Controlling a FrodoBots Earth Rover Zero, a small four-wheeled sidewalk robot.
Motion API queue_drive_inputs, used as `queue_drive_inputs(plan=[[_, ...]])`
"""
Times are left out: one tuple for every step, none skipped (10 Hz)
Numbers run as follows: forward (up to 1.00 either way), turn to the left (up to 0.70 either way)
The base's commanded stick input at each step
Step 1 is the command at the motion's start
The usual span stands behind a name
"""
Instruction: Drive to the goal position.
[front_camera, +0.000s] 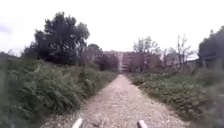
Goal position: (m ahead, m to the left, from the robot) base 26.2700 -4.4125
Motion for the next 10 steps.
queue_drive_inputs(plan=[[0.7,0.0],[0.7,0.0],[0.7,0.0],[0.7,0.0],[0.7,0.0],[0.7,0.0],[0.7,0.0],[0.7,0.0],[0.7,0.0],[0.7,-0.1]])
